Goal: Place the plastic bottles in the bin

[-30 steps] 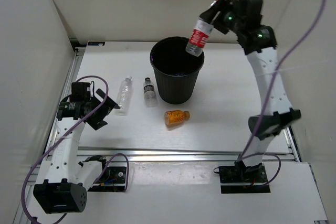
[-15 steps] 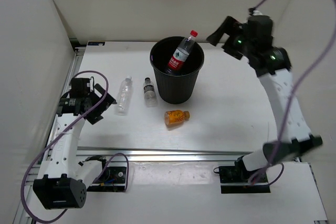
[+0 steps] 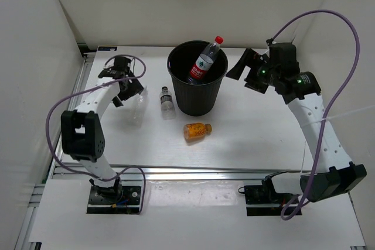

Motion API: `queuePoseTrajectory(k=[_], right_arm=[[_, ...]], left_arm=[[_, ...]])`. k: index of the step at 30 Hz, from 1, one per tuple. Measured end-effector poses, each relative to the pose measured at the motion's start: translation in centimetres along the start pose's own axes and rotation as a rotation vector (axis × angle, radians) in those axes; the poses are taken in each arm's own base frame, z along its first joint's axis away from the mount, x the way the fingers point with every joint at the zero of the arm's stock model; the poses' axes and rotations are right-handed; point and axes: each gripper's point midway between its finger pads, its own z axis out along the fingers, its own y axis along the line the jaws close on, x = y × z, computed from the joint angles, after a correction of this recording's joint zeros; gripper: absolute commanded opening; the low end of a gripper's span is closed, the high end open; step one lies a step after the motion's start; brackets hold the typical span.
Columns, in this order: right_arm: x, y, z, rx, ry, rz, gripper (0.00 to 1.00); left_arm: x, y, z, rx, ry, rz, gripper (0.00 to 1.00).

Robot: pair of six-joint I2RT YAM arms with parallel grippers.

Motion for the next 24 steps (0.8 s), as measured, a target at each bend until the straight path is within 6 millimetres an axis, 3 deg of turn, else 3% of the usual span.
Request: queuePoseTrajectory(k=[4, 11, 14, 16, 17, 18, 23, 24], right_arm=[[0.3, 0.5, -0.7, -0.028, 0.007, -0.003, 1.00], [0.2, 1.6, -2.5, -0.077, -0.017, -0.023, 1.00], [0.2, 1.5, -2.6, -0.076, -0.018, -0.036, 1.00], [0.4, 1.4, -2.6, -0.072, -0.012, -0.040, 1.00], [0.5, 1.2, -2.6, -0.067, -0.007, -0.041, 1.00], [0.6, 1.1, -2.6, -0.062, -0.002, -0.043, 1.00], [0.6, 0.6, -2.6, -0.048, -0.001, -0.048, 1.00], [0.5, 0.5, -2.6, -0.045, -0.002, -0.047, 1.00]], left_arm=[[1.3, -1.1, 3.1, -0.036, 0.040, 0.084, 1.00], [4.1, 0.2, 6.8, -0.117, 0.132, 0.148, 1.00], [5.0, 0.9, 8.1, -0.141, 0.171, 0.152, 0.90], [5.4, 0.8, 8.6, -0.135, 0.194, 0.148, 0.78], [5.3, 0.8, 8.6, -0.134, 0.194, 0.143, 0.62], [5.4, 0.8, 8.7, -0.127, 0.202, 0.138, 0.55], [5.1, 0.1, 8.6, -0.127, 0.230, 0.120, 0.52], [5.1, 0.1, 8.5, -0.140, 0.242, 0.110, 0.48]])
